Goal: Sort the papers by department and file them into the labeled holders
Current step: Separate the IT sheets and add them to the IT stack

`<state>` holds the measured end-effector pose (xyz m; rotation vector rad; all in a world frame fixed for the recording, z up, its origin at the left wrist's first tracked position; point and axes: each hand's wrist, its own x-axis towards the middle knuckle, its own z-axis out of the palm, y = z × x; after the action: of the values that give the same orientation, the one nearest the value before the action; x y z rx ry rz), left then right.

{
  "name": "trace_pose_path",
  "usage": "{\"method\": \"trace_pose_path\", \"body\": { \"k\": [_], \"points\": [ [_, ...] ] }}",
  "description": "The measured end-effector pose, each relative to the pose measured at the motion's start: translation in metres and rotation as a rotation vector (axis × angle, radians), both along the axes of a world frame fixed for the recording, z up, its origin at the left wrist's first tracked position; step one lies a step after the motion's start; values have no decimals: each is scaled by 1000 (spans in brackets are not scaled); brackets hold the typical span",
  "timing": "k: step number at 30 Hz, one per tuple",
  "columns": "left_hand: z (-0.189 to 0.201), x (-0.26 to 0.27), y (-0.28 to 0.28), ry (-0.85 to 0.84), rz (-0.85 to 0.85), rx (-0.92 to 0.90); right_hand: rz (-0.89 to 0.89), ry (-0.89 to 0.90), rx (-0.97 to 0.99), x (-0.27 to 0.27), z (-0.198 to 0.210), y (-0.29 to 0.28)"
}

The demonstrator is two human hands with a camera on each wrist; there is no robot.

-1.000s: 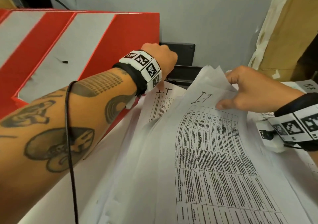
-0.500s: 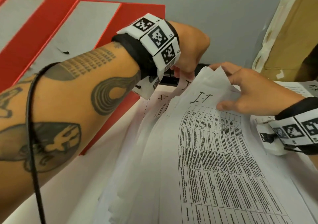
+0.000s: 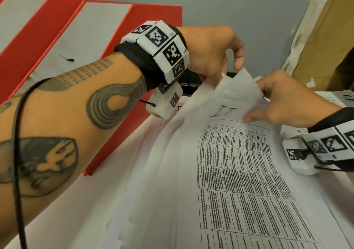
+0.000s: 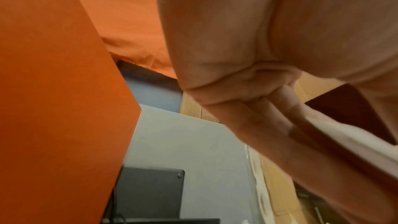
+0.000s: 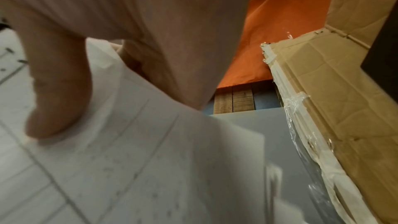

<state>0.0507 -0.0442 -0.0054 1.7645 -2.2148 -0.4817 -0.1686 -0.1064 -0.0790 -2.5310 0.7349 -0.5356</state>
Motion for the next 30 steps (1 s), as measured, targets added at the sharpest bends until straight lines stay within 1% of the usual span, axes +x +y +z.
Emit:
{"method": "trace_pose_path", "body": {
  "k": [2,3,4,5,6,7,9,10,11,12,14,17,20,23,26,28,30],
  "points": [
    [-7,0,1,266,-43,96,15,-37,6,-3,3,-1],
    [-12,2,-2,363,-14,135,24,-57,19,-4,5,-3],
    [-17,5,-5,402,38,167,38,-82,44,-6,7,-4],
    [-23,7,-11,371,95,191,54,-97,74,-7,8,-5],
    [-30,11,-17,266,137,218,68,-104,95,-8,9,-5],
    [-37,15,-24,87,164,248,77,-100,101,-8,9,-5],
    [-55,24,-32,-382,180,312,96,-71,90,-7,9,-3],
    [-64,27,-33,-584,194,312,111,-48,70,-6,9,-2],
    [-72,27,-34,-704,208,292,118,-24,47,-6,9,-1],
    [-79,27,-36,-757,209,257,116,-2,29,-6,9,-1],
    [-87,26,-39,-762,205,218,88,7,14,-6,9,-2],
    [-83,24,-41,-689,216,153,44,-14,30,-8,10,-1],
    [-81,29,-43,-649,242,101,56,18,34,-7,11,3],
    [-80,33,-46,-650,253,117,78,20,51,-7,12,4],
    [-71,34,-44,-630,240,100,89,4,62,-6,12,3],
    [-63,34,-42,-632,228,52,104,4,63,-5,12,3],
    [-49,33,-37,-588,212,-5,112,-6,66,-4,12,4]
  ]
}}
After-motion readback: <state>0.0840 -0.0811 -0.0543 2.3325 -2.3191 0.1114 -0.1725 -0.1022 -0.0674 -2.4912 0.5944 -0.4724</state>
